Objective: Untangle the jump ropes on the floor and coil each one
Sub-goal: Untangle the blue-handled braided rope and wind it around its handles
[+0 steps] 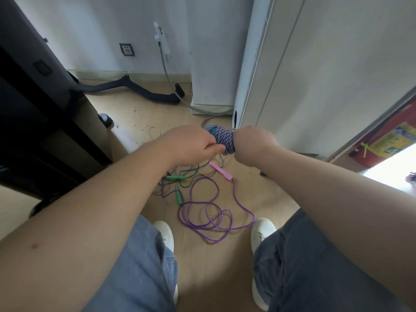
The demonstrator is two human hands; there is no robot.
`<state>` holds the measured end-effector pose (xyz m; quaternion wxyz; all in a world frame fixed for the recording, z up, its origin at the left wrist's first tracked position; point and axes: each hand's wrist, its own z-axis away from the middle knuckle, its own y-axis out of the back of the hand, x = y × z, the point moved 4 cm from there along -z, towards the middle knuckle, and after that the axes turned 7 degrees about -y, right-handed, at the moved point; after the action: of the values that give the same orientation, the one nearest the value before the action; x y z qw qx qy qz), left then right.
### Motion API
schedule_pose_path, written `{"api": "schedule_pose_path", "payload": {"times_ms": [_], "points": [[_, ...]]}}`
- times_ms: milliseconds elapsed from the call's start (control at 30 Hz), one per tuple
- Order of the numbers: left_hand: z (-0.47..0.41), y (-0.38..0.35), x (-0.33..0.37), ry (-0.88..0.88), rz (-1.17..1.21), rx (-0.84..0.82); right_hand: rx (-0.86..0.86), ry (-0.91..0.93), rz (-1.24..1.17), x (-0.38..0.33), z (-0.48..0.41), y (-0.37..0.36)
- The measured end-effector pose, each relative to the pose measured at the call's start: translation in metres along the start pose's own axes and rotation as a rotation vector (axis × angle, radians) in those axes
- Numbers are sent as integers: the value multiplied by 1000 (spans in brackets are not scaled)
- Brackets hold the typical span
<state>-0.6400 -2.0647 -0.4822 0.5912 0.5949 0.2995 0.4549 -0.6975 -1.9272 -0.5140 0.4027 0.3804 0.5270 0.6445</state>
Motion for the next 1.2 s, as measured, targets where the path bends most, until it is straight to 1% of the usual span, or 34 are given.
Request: {"api": "schedule_pose_path", "payload": {"times_ms": [67,200,233,300,400,433,500,567,600,667,700,800,833,867,933,967,1000,1033,1100,1200], "points": [[2,8,-9,7,6,65,-33,110,94,-8,3,-2],[7,17,-30,99,145,250,-126,430,196,-28,20,-11],[7,14,-34,130,181,260,-111,478,182,-32,23,-12],[7,4,-43,212,240,225,-39,545,139,-41,27,-9],[8,-12,-50,399,347,107,64,575,121,-47,26,-2],[8,-16,-49,473,434,89,95,565,112,-44,24,1],[10,-20,-42,601,721,61,199,566,101,-39,22,8],[14,-23,-33,669,1026,7,328,573,79,-33,21,13],[17,-24,-30,682,1136,-31,375,568,66,-31,21,15],[19,-24,-28,701,1274,-61,412,547,70,-30,21,15],[19,-23,-29,720,1295,-32,425,533,70,-31,21,16],[15,-17,-35,767,1251,157,477,504,66,-33,19,21],[14,-16,-37,765,1200,215,473,500,60,-33,20,22],[12,-14,-40,745,1098,259,445,501,60,-34,21,22],[11,-10,-43,667,753,287,293,504,36,-34,23,19],[10,-8,-42,630,596,298,200,490,-30,-34,24,18],[10,-6,-41,609,501,318,122,468,-124,-35,23,17],[9,-4,-38,594,469,352,79,436,-221,-35,22,16],[7,-1,-33,567,485,439,77,358,-335,-37,16,17],[3,2,-26,514,494,523,129,325,-283,-37,14,17]]}}
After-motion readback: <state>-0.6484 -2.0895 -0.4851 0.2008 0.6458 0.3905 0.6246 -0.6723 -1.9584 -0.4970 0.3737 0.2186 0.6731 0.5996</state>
